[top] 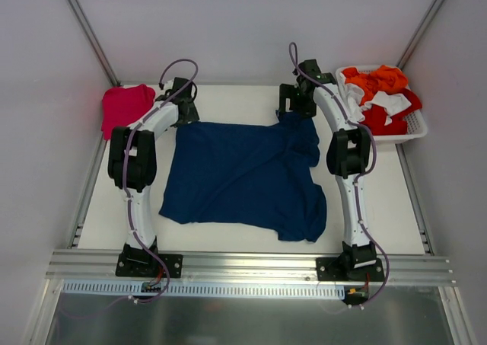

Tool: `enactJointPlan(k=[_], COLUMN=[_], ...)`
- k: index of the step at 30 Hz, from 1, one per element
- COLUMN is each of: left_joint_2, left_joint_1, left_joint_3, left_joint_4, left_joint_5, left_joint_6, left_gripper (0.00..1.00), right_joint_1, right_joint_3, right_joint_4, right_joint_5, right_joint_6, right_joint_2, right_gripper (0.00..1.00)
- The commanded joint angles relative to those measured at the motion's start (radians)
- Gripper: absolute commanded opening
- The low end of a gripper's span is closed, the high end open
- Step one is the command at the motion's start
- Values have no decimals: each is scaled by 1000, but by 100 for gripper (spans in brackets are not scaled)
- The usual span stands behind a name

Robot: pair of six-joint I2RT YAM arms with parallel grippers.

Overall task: Fold and stack the t-shirts
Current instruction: Flatten out the tshirt

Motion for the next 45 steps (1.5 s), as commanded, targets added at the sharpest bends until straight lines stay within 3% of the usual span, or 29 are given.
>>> enactJointPlan(k=[1,4,7,9,10,11,12,13,18,23,27,35,45], left_joint_2=[-15,-119,-268,-372,-403,-426,-465,-486,-659,-808,-809,-708,-618], left_joint_1=[14,11,-48,-147,-179,-246,-282,-314,-484,-563,-604,-633,-668], left_joint_3=[44,-7,-105,-214,-249,-315,-344,-396,-554,-723,-789,-828,-867], left_joint_4=[-31,-29,-28,-28,-28,-28,-29,-29,-31,-40,-64,-74,-74], left_joint_5=[-49,-20,-15,-64,-69,-74,-119,-138,-164,-149,-154,-155,-131], left_joint_6=[22,-13,-27,-37,-47,-68,-79,-93,-174,-251,-284,-334,-376], left_gripper=[99,99,99,95,90,73,19,0,0,0,0,0,0], right_joint_1=[-6,-5,1,15,44,66,86,130,285,373,452,569,609], right_joint_3=[23,-40,-175,-355,-428,-574,-642,-701,-1033,-1298,-1486,-1608,-1721], right_joint_4=[31,41,29,31,57,74,92,109,133,190,227,187,75], right_joint_5=[-15,25,-59,-92,-48,-8,46,130,317,333,383,474,543], right_joint_6=[-19,-49,-40,-32,-33,-43,-43,-44,19,170,281,405,513], right_joint_2=[-40,-156,-322,-469,-520,-570,-665,-705,-973,-1173,-1276,-1344,-1398], right_gripper=[97,97,97,81,66,12,1,1,1,1,1,1,1])
